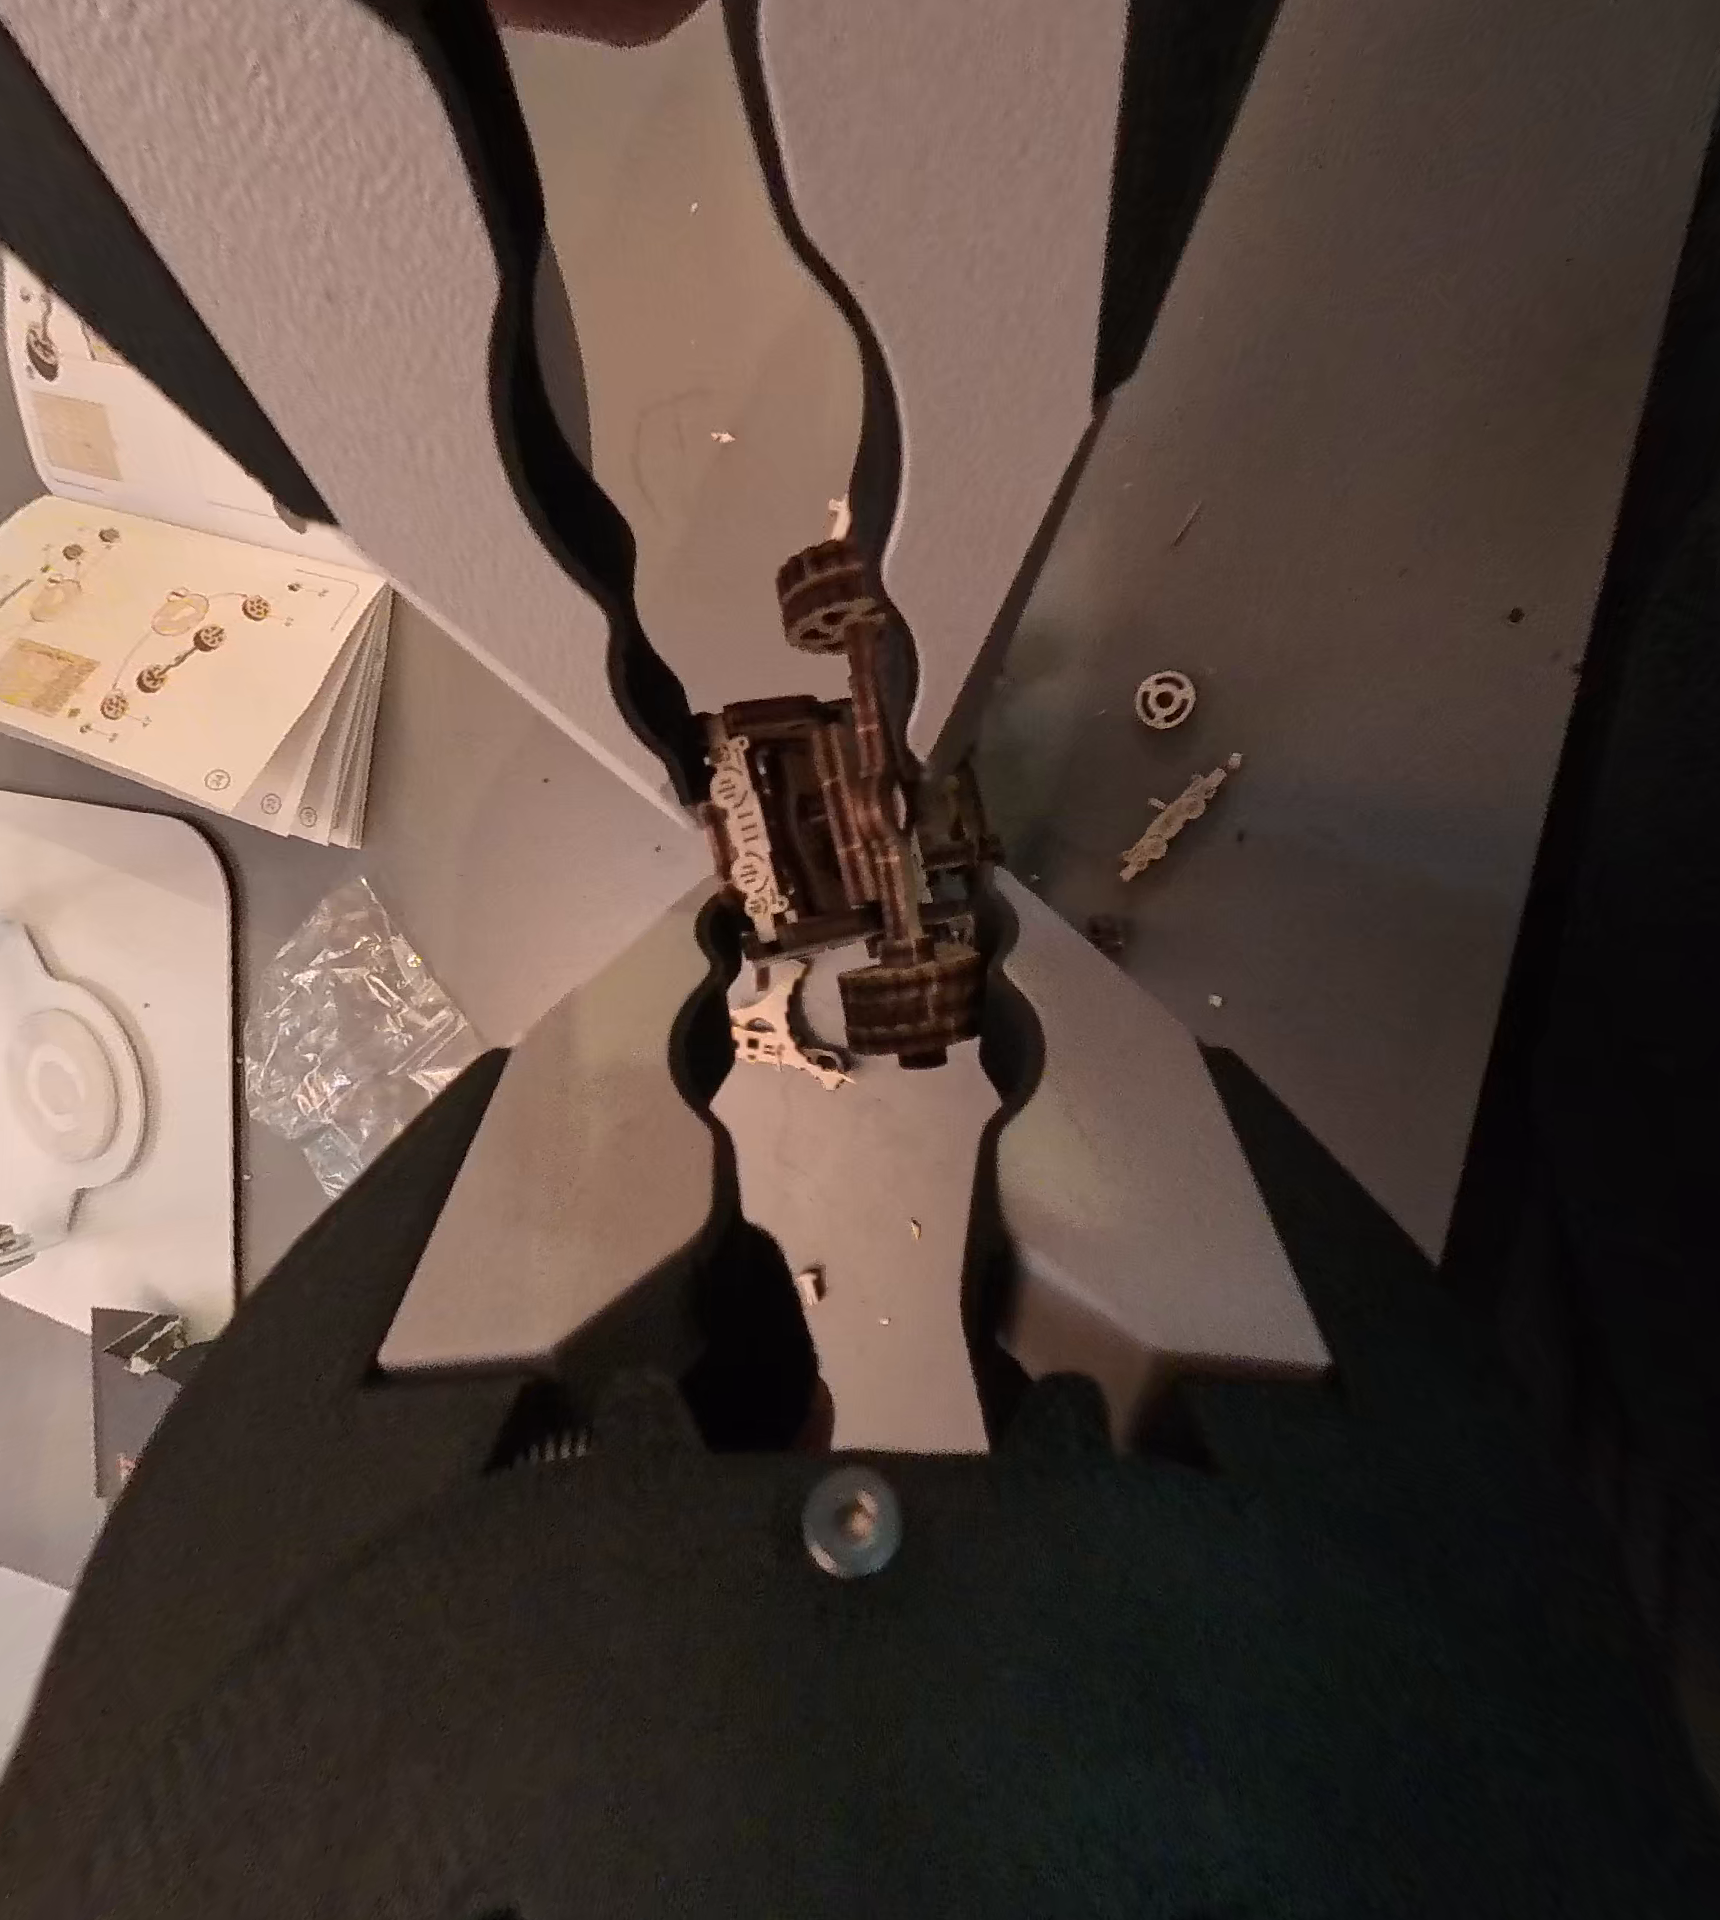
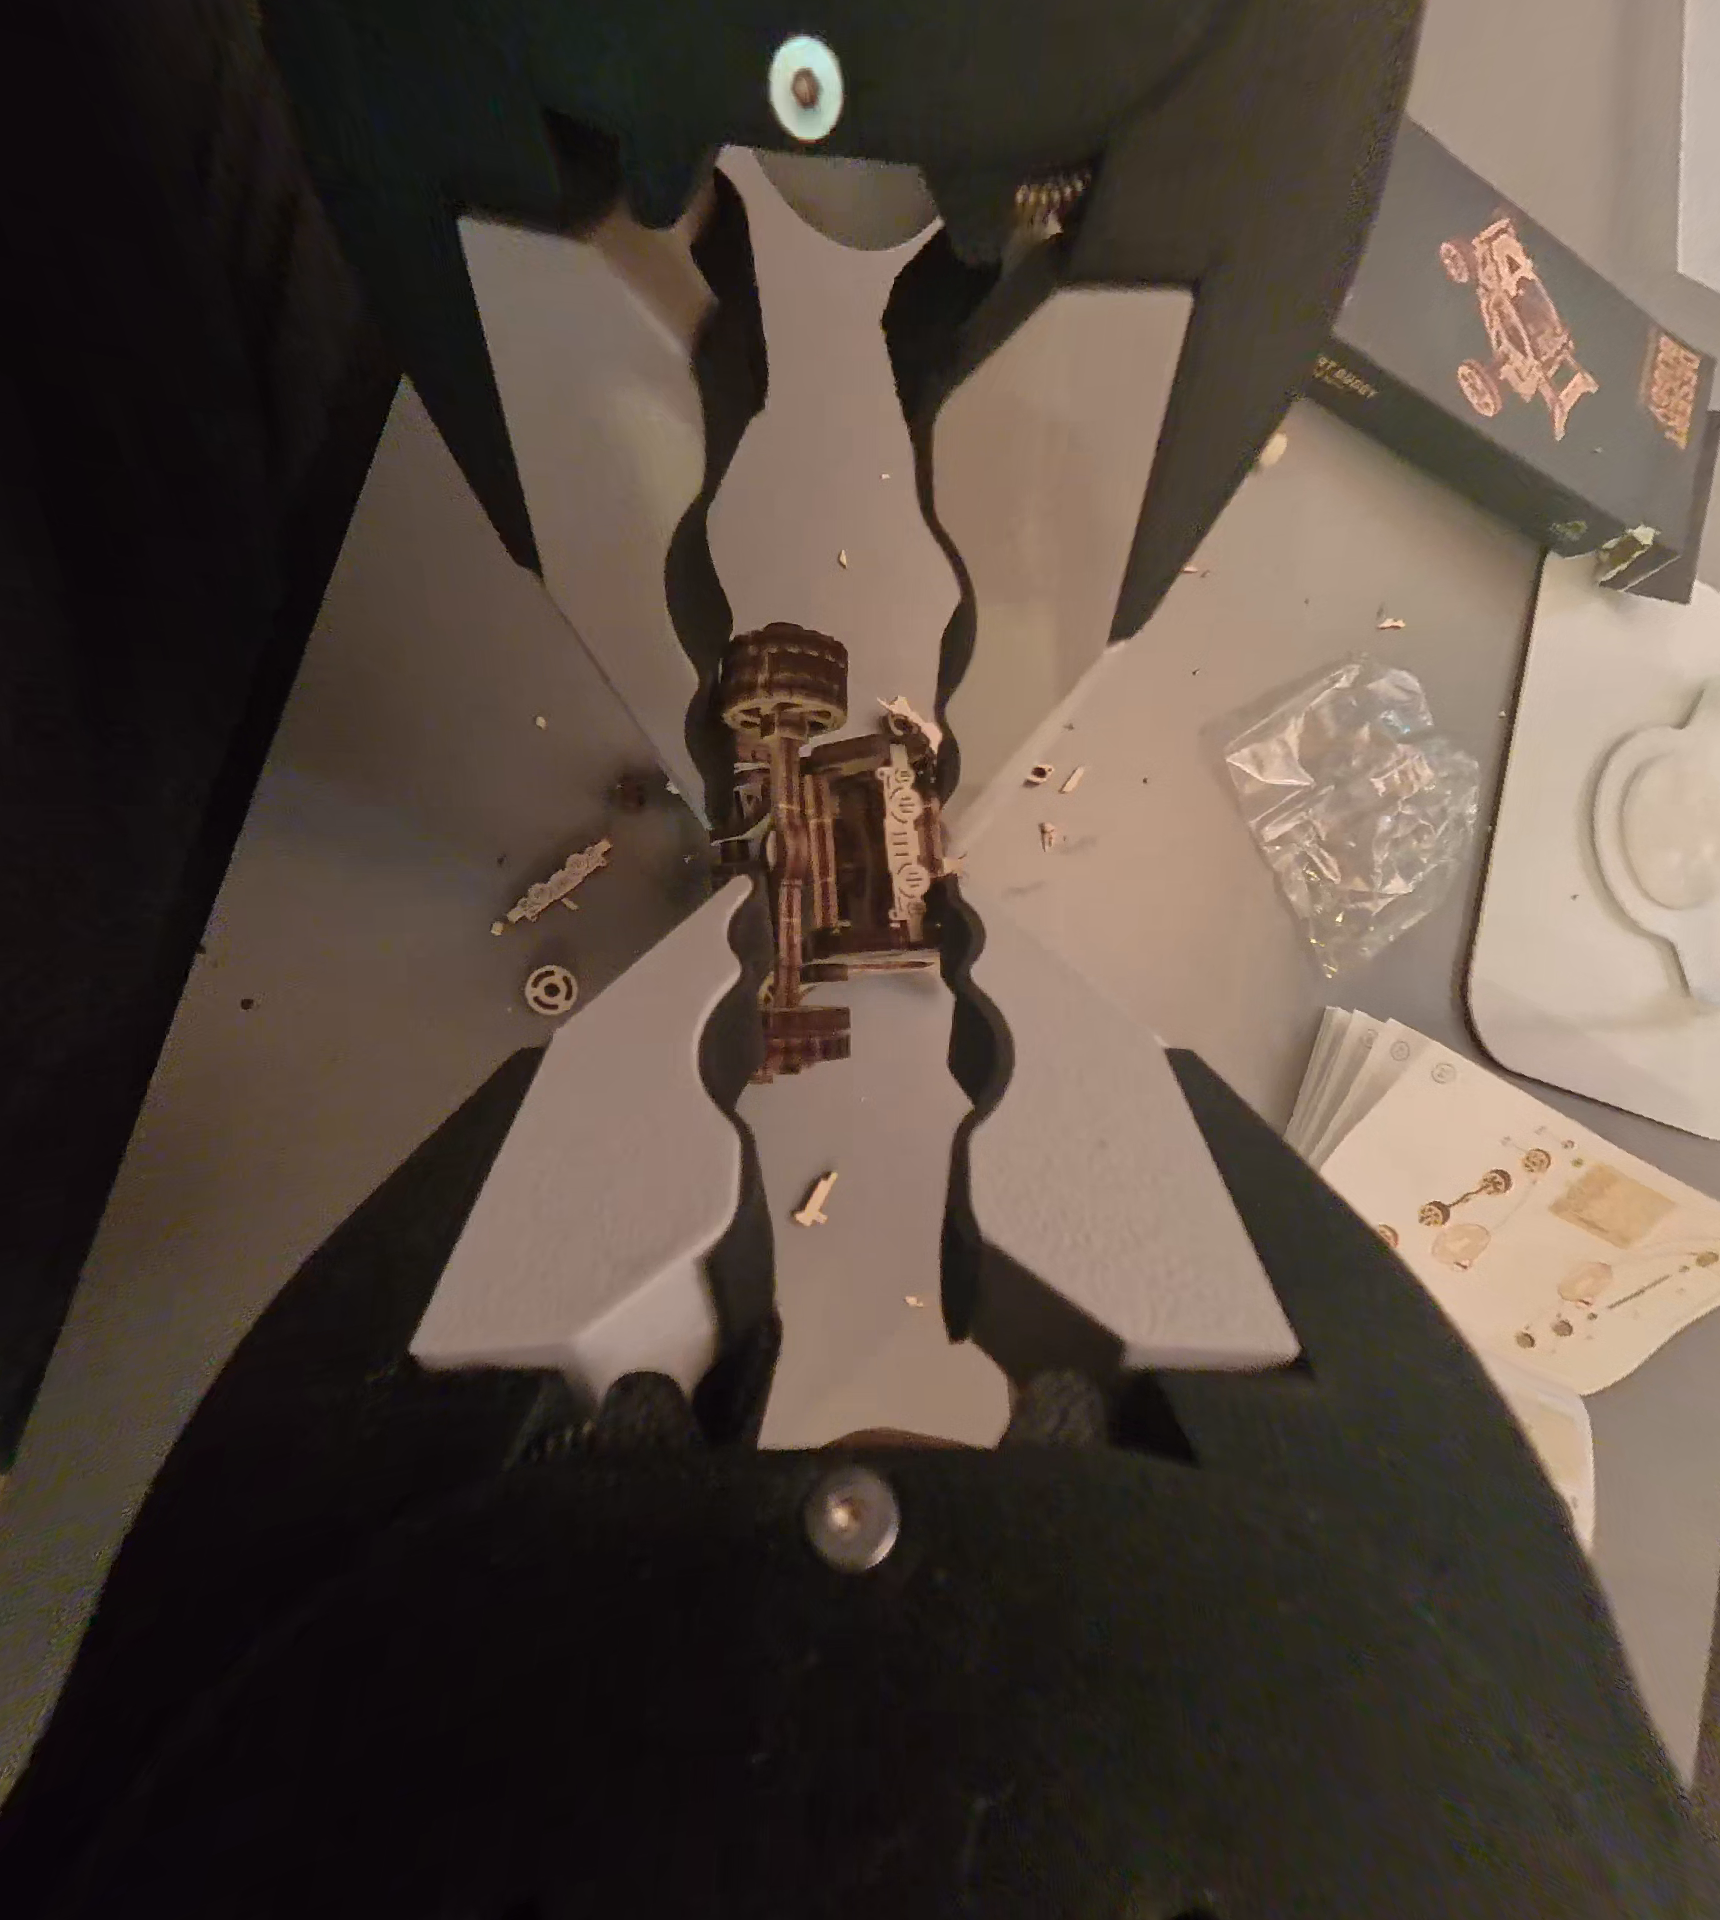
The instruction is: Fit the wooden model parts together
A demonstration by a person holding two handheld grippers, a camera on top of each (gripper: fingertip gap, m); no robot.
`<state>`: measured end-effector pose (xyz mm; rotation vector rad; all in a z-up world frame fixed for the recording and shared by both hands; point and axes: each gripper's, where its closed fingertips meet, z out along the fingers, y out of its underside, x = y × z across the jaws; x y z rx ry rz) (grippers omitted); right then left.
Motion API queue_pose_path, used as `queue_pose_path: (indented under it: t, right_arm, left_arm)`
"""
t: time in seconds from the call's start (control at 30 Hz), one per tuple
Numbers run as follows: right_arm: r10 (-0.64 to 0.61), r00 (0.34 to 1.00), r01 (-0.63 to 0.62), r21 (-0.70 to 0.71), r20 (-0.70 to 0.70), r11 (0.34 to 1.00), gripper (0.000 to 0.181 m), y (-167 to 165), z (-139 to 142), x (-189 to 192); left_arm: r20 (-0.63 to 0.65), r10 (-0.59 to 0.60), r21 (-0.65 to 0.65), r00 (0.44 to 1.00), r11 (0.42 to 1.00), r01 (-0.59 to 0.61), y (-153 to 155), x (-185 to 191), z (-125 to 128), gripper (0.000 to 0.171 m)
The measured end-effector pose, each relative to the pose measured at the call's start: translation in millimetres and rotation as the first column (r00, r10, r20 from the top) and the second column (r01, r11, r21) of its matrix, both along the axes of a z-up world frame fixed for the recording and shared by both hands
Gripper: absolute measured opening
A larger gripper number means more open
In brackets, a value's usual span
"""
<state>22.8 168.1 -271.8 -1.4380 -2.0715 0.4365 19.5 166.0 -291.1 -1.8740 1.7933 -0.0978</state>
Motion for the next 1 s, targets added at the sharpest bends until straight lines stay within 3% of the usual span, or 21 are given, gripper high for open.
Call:
queue_pose_path:
  t: [0.2, 0.5, 1.0]
  right_arm:
    - [0.005, 0.999, -0.002, 0.052, -0.043, 0.999, 0.026, 3.8, -0.2, -1.6]
    - [-0.028, 0.993, 0.040, 0.102, -0.118, 0.994, 0.026, 7.8, -0.4, -4.2]
    - [-0.095, 0.988, 0.094, -0.018, -0.125, 0.995, 0.023, 11.4, 0.1, -3.8]
  left_arm:
    - [0.078, 0.023, 0.047, 0.997, 0.999, -0.026, 2.3, 3.3, -0.7, 0.047]
    - [0.115, 0.025, 0.106, 0.993, 0.994, -0.037, 10.3, 1.4, -0.1, 0.040]
    - [0.160, 0.012, 0.068, 0.987, 0.997, -0.023, 13.8, 3.0, 0.7, 0.037]
